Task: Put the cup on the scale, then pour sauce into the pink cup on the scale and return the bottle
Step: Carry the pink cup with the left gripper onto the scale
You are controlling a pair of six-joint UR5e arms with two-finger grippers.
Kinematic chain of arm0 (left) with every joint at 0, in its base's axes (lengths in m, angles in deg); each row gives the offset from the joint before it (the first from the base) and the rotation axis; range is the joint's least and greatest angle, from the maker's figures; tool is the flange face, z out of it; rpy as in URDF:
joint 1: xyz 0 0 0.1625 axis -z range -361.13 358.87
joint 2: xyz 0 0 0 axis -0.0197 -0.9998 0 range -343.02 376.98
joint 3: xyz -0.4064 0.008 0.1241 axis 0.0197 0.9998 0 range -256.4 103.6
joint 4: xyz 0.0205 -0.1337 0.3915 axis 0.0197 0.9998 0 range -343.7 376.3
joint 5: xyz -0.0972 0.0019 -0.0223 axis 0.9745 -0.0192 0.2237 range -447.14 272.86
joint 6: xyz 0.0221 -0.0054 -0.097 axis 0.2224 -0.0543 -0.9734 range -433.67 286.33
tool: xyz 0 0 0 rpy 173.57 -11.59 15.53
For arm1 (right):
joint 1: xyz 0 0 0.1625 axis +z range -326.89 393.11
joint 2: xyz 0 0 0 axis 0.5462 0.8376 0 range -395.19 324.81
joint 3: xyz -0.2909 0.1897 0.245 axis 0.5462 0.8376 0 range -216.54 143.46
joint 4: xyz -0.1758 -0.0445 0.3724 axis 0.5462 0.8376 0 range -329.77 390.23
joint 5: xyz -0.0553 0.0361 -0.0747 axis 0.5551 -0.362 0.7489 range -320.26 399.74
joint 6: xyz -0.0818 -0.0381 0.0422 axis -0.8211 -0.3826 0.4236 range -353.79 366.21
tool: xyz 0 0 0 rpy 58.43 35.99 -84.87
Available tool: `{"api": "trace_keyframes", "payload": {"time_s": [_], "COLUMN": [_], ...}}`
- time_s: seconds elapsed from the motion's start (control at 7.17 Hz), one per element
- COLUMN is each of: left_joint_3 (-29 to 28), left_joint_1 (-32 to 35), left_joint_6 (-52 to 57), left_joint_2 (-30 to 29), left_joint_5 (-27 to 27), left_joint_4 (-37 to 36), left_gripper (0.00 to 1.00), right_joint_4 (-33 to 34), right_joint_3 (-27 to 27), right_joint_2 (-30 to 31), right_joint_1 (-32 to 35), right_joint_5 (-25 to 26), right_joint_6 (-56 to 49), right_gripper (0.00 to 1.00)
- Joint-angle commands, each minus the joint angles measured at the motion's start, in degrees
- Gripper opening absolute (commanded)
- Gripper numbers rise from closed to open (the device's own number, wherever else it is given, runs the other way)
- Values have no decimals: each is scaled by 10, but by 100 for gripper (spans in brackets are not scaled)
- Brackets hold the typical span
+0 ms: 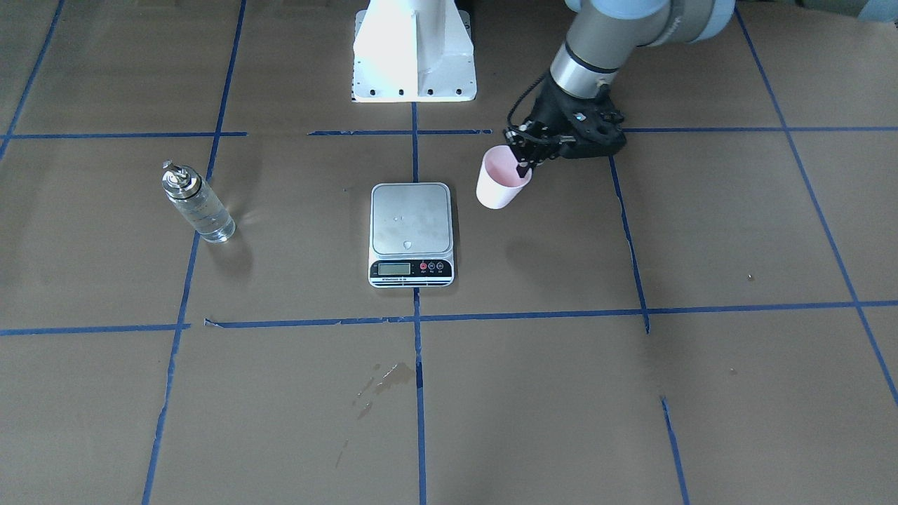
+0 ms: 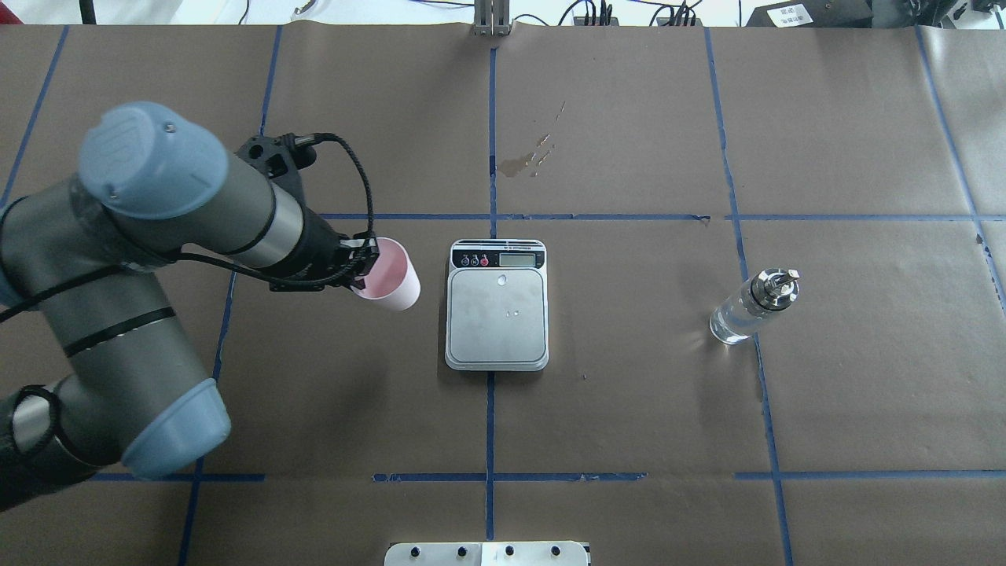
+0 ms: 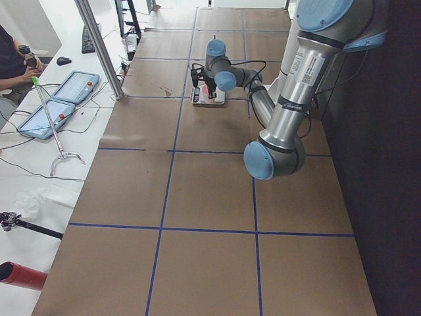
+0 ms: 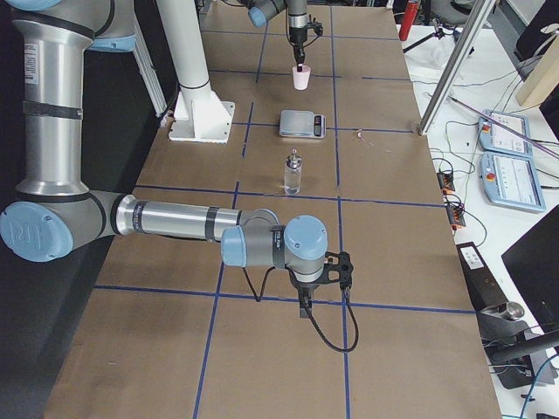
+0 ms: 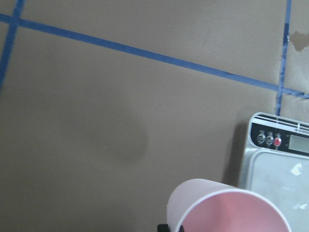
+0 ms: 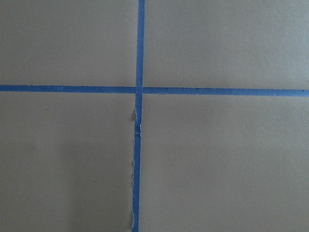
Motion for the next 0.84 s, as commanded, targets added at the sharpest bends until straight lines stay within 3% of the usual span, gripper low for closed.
{"api": "trace_keyframes", "payload": {"time_s": [0.0, 0.28, 0.7], "left_joint_3": [-62, -102, -142], "left_joint_1": [-55, -84, -89], "left_joint_6": [-96, -147, -148], "left_joint_2": [-87, -115, -124], "left_joint_5": [-75, -112, -114], "left_joint_4": [-44, -27, -1], "left_gripper": [0, 0, 0], "right_joint_4": [3, 4, 5], "right_joint_3": [-2, -2, -1], "right_joint_2": [-16, -16, -14], "right_joint_1": [-2, -2, -2], "right_joint_5": [6, 6, -1], "right_joint_6": [0, 1, 8], "right_gripper": [100, 100, 100]}}
